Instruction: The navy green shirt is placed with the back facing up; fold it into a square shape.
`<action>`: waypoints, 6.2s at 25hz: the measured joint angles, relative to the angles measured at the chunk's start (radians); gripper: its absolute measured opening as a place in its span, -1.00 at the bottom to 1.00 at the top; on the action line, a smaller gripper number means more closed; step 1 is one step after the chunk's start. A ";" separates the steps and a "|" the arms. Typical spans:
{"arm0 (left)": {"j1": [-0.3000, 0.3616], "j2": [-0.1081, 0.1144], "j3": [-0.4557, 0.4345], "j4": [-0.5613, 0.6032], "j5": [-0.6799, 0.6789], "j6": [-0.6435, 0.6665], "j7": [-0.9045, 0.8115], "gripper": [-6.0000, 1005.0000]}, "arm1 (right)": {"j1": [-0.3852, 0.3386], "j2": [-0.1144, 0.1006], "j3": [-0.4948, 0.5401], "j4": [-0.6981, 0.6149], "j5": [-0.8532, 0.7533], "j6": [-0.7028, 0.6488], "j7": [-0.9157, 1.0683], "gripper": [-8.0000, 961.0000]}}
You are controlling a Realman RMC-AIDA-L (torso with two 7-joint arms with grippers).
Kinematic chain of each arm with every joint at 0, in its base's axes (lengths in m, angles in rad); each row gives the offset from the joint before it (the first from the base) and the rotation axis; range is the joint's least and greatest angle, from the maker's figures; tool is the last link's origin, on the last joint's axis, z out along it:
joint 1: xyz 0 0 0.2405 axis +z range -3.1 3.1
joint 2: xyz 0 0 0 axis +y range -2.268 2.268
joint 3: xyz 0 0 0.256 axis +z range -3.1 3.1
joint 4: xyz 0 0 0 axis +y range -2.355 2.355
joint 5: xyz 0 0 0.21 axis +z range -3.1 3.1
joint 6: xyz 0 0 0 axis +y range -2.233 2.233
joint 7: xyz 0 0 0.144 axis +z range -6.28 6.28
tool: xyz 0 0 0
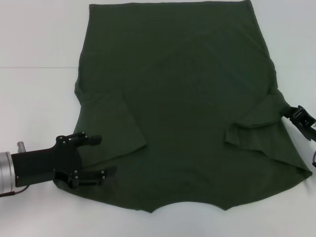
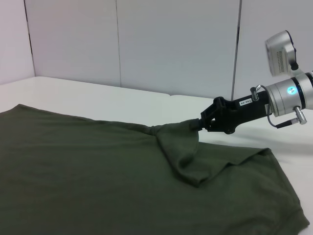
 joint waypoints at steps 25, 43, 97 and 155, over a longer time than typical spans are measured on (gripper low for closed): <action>0.008 0.000 -0.002 0.001 0.000 0.002 0.000 0.75 | 0.095 0.005 0.010 0.015 0.080 -0.007 0.035 -0.94; 0.008 -0.006 0.000 0.000 0.000 -0.002 0.004 0.74 | 0.172 0.002 -0.016 0.010 0.087 0.015 0.017 -0.14; 0.076 -0.006 -0.117 -0.101 0.055 0.047 -0.018 0.75 | -0.353 0.003 -0.396 -0.311 -0.148 -0.731 -0.893 0.97; -0.191 0.071 0.041 0.120 0.604 -0.049 -1.505 0.74 | -0.315 0.003 -0.400 -0.272 -0.174 -0.727 -0.876 0.97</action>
